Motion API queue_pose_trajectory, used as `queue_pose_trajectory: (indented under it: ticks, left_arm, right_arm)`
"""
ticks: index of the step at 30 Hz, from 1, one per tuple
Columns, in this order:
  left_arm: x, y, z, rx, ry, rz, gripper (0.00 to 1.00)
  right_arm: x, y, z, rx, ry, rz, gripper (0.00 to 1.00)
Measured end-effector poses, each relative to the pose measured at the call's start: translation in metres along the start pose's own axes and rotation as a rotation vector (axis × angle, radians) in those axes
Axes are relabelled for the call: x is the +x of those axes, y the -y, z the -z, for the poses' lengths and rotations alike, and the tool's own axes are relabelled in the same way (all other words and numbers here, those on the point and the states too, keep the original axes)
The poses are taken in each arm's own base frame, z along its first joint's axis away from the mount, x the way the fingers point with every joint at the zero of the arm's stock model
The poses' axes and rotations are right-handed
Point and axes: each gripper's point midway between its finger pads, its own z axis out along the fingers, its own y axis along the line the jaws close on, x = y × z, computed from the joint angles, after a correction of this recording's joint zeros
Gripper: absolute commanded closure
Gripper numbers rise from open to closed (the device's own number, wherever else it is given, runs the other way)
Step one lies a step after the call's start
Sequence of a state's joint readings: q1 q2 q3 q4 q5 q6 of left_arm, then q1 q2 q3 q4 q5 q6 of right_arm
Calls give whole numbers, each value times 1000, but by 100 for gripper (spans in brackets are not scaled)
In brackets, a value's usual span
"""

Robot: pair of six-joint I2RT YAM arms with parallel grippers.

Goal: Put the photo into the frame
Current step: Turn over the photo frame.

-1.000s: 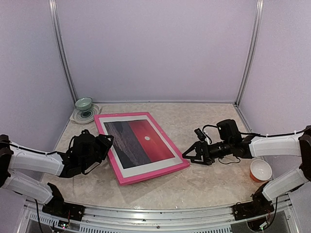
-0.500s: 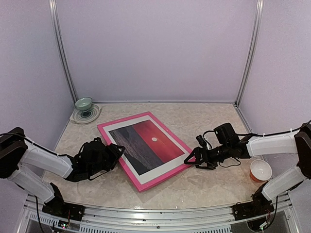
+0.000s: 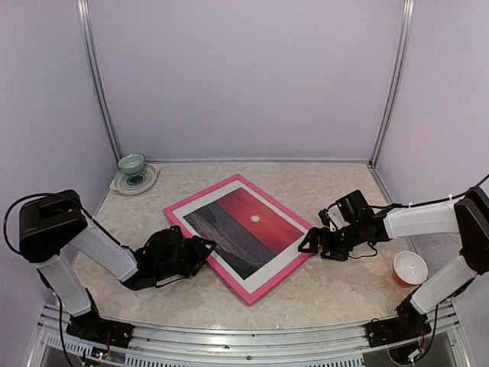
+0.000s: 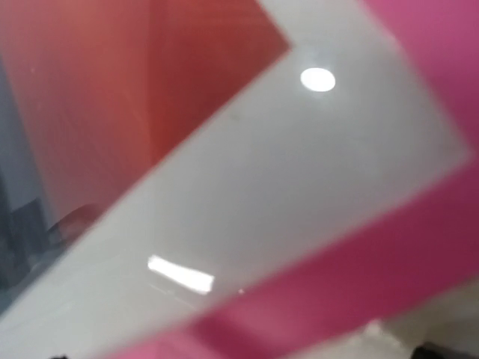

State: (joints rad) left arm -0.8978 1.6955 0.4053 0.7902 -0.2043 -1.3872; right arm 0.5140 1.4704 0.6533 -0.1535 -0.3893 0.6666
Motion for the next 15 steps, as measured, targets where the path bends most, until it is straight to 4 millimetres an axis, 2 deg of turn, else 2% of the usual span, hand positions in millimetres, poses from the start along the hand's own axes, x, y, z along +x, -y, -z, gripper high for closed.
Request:
queue_pose_trajectory:
  ticks: [5, 9, 11, 15]
  left_arm:
    - [19, 20, -19, 97, -67, 22, 27]
    - [29, 34, -27, 167, -104, 33, 2]
    - [33, 44, -27, 192, -115, 27, 1]
    - [37, 48, -29, 161, -120, -16, 1]
  right_arm:
    - [-22, 6, -3, 74, 53, 16, 6]
    - [-29, 16, -4, 140, 76, 15, 9]
    - [-32, 20, -4, 167, 85, 16, 11]
    - [-39, 27, -1, 220, 111, 16, 15]
